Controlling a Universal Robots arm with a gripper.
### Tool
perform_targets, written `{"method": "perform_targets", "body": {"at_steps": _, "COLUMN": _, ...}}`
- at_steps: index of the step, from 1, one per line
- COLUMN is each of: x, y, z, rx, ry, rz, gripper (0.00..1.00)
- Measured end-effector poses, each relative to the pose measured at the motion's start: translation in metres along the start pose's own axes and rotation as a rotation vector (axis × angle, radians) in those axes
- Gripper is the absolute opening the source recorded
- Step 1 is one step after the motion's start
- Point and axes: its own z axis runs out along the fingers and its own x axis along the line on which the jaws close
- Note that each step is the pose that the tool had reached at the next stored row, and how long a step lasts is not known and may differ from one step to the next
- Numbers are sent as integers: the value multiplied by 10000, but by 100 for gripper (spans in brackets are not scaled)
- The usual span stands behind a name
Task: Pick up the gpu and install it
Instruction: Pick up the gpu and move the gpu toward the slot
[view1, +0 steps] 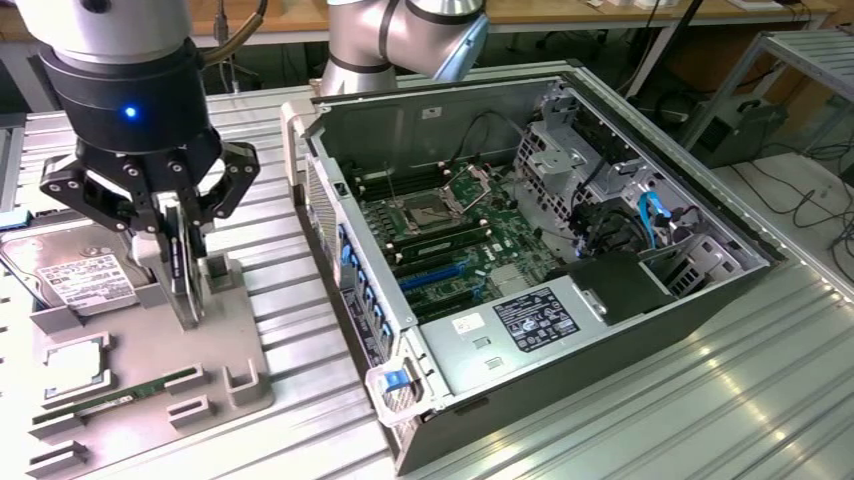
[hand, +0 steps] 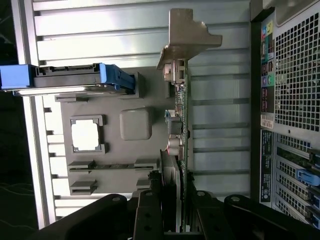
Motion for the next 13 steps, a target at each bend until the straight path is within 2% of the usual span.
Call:
{"method": "perform_targets", "body": {"at_steps": 2, "x": -4, "y": 0, "z": -1, "rx": 0, "ry": -11, "rz": 48, "gripper": 27}}
{"method": "perform_targets", "body": {"at_steps": 3, "x": -5, "y": 0, "z": -2, "rx": 17, "ry": -74, "rz": 81, "gripper": 27}}
{"method": "perform_targets", "body": {"at_steps": 5, "x": -5, "y": 0, "z": -3, "rx": 68, "ry": -258, "rz": 116, "gripper": 27}}
{"method": "perform_targets", "body": {"at_steps": 6, "x": -5, "y": 0, "z": -2, "rx": 98, "ry": -468, "rz": 144, "gripper": 27}}
{"method": "perform_targets", "body": {"at_steps": 7, "x": -5, "y": 0, "z": -3, "rx": 106, "ry": -527, "rz": 150, "gripper": 27}}
{"method": "perform_targets", "body": {"at_steps": 13, "x": -5, "y": -2, "z": -66, "rx": 123, "ry": -536, "rz": 151, "gripper": 27}}
